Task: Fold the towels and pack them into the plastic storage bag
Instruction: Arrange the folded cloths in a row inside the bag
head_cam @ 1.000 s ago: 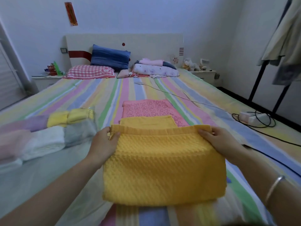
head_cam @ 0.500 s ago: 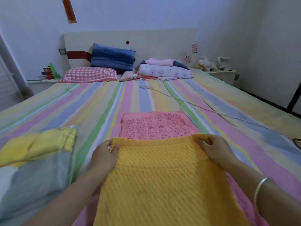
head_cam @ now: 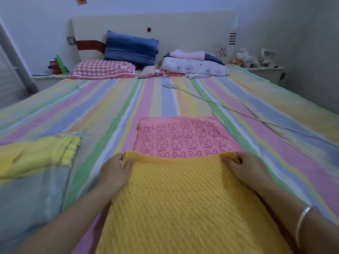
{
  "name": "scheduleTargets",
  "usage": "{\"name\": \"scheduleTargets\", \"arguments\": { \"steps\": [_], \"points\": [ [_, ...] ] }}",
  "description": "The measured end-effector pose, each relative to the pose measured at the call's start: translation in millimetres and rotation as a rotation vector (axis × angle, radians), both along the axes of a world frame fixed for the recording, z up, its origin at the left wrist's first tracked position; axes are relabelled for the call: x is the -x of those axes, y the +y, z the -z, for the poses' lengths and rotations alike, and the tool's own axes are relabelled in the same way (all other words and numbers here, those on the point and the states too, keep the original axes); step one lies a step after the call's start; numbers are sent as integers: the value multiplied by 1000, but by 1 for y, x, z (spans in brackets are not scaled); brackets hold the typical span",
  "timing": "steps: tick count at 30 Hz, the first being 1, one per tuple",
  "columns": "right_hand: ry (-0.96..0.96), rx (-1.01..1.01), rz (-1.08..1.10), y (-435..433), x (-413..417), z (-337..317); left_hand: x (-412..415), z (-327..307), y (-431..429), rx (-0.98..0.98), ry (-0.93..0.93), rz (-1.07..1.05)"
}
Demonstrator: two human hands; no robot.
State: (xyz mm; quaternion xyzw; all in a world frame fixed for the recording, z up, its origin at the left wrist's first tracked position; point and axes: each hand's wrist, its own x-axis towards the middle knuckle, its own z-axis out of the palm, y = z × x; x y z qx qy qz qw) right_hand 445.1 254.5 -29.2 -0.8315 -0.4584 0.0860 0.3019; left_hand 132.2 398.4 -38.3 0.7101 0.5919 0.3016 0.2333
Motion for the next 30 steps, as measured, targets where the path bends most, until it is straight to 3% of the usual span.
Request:
{"name": "scheduleTargets", "arguments": {
  "steps": [6,11,14,16,18,20,22,24,27,30],
  "points": [
    [-66,110,24,3,7,1,-4,5,-6,74,94,-63],
    [38,209,125,-33,18,-10,14,-19,-40,313,-101,-50],
    [-87,234,184,-75,29,-8,38,-27,-75,439,-3,43],
    [-110,255,213,-106,39,-11,56,-31,-99,453,187,132],
    [-30,307,176,-138,51,-18,70,-34,-126,355,477,150],
    [49,360,99,-171,65,-22,77,-38,-163,128,665,144],
    [87,373,72,-202,82,-20,79,-37,-202,-188,640,243],
    [109,307,79,-229,96,-14,83,-34,-236,-384,478,459],
    [81,207,74,-261,114,-13,90,-31,-269,-430,483,710],
    [-215,223,8,-282,136,-15,95,-26,-279,-400,538,780]
  ]
}}
